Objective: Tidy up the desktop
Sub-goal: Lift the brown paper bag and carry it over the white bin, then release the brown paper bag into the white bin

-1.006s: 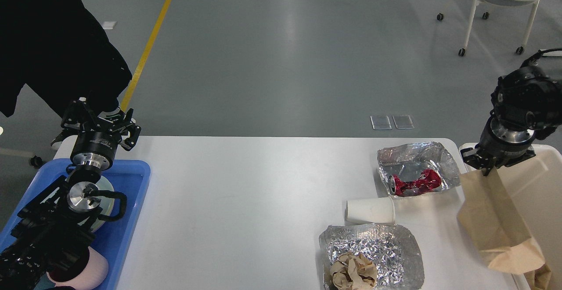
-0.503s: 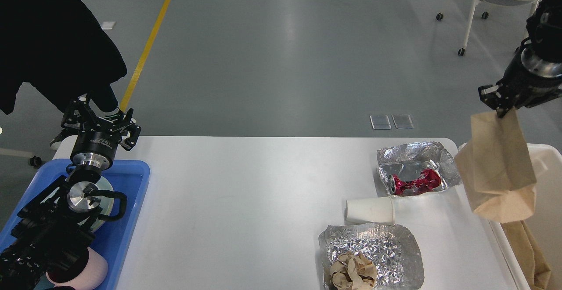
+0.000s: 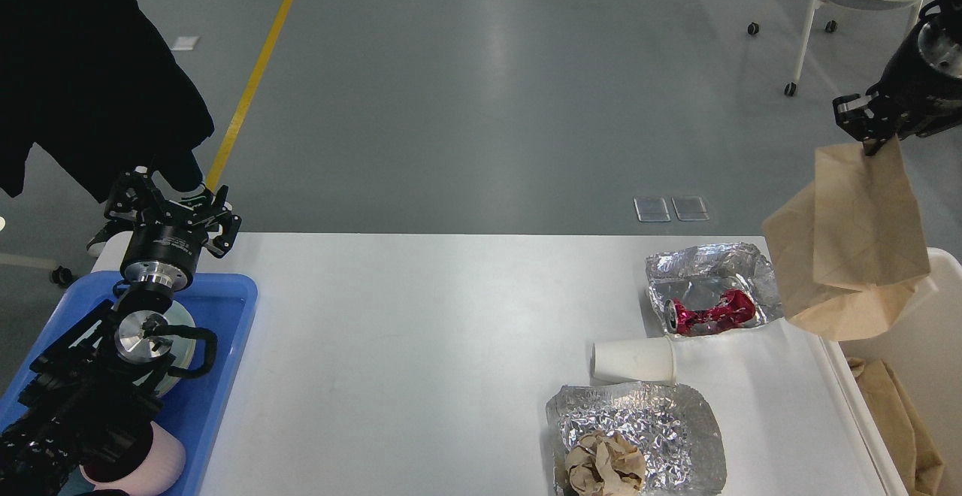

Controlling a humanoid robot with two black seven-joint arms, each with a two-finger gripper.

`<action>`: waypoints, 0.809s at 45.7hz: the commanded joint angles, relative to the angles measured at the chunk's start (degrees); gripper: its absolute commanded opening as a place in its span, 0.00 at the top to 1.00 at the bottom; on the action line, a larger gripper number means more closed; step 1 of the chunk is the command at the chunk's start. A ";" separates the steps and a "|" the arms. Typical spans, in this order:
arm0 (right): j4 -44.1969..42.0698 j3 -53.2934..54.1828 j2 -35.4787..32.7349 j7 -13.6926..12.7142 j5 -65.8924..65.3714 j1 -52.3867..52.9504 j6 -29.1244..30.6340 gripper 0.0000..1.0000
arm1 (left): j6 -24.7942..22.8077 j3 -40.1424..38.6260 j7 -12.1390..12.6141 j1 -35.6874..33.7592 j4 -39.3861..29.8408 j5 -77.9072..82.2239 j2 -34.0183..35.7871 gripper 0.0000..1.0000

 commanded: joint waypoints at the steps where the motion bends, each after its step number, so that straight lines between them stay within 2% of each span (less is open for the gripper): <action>1: -4.82 -1.27 -1.11 -0.08 0.27 -3.23 -1.22 1.00 | 0.00 0.00 0.00 0.00 0.00 0.00 0.00 0.03; 14: -18.00 -0.57 -4.11 -0.34 5.27 -25.10 -14.48 1.00 | 0.00 0.00 0.00 0.00 0.00 0.00 0.00 0.03; 25: -20.65 -0.57 -4.19 -0.34 9.06 -35.84 -20.55 1.00 | 0.00 0.00 0.00 0.00 0.00 0.00 0.00 0.03; 27: -20.65 -0.57 -4.37 -0.26 9.06 -36.54 -22.30 0.80 | 0.00 0.00 0.00 0.00 0.00 0.00 0.00 0.03; 30: -20.65 -0.57 -4.55 -0.26 9.06 -37.86 -25.56 0.56 | 0.00 0.00 0.00 0.00 0.00 0.00 0.00 0.03; 34: -20.74 -0.05 -4.72 -0.26 9.06 -38.57 -30.83 0.03 | 0.00 0.00 0.00 0.00 0.00 0.00 0.00 0.03; 37: -20.56 0.39 -4.72 -0.34 9.15 -39.09 -33.20 0.00 | 0.00 0.00 0.00 0.00 0.00 0.00 0.00 0.03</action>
